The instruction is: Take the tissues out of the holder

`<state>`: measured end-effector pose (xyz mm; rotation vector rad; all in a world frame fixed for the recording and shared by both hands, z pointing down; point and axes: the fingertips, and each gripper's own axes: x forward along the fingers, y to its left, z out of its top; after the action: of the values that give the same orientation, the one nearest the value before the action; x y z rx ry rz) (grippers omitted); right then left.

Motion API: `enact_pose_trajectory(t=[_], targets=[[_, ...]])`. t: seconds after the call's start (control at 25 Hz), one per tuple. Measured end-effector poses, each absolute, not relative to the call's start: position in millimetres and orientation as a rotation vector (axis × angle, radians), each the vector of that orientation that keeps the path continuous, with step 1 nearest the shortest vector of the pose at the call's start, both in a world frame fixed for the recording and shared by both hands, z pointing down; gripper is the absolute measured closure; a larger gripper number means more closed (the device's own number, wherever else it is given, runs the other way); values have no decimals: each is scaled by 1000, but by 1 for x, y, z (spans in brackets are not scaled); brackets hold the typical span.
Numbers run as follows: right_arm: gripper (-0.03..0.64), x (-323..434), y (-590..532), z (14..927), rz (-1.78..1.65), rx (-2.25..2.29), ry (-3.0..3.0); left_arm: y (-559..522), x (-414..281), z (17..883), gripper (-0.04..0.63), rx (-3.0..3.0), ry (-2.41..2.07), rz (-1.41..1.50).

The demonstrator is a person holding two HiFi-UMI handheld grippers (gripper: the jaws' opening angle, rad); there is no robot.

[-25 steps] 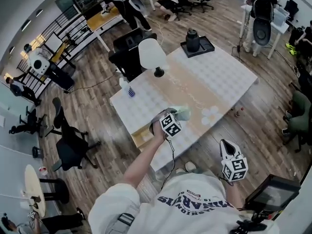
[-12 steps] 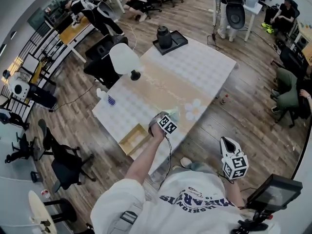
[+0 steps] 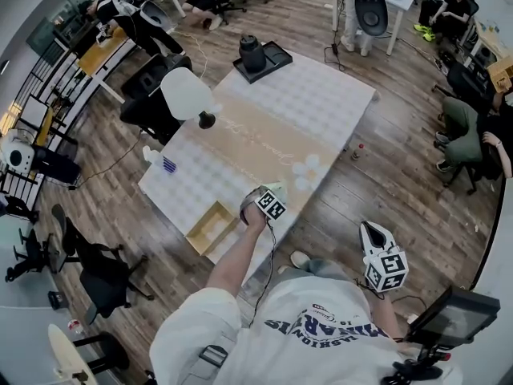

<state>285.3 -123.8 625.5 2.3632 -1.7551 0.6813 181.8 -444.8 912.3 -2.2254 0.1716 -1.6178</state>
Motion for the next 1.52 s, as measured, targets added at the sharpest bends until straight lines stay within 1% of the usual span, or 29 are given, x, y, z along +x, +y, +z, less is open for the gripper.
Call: enact_pose_trajectory(t=[0.64, 0.76, 0.96, 1.08, 1.32, 1.52], targets=[[607, 274, -131, 626, 684, 2327, -1813, -444, 183, 910, 589, -2224, 115, -1620], [607, 272, -133, 624, 687, 2317, -1825, -445, 184, 900, 535, -2239, 116, -1580], [607, 271, -142, 617, 672, 2287, -1865, -446, 184, 863, 474, -2281, 141, -1483], [607, 269, -150, 615, 659, 2266, -1900, -444, 181, 834, 451, -2314, 181, -1412], [607, 247, -197, 611, 611, 2154, -2039, -439, 153, 766, 439, -2472, 263, -1233], [607, 216, -229, 595, 555, 2030, -2178, -410, 120, 689, 439, -2675, 357, -965]])
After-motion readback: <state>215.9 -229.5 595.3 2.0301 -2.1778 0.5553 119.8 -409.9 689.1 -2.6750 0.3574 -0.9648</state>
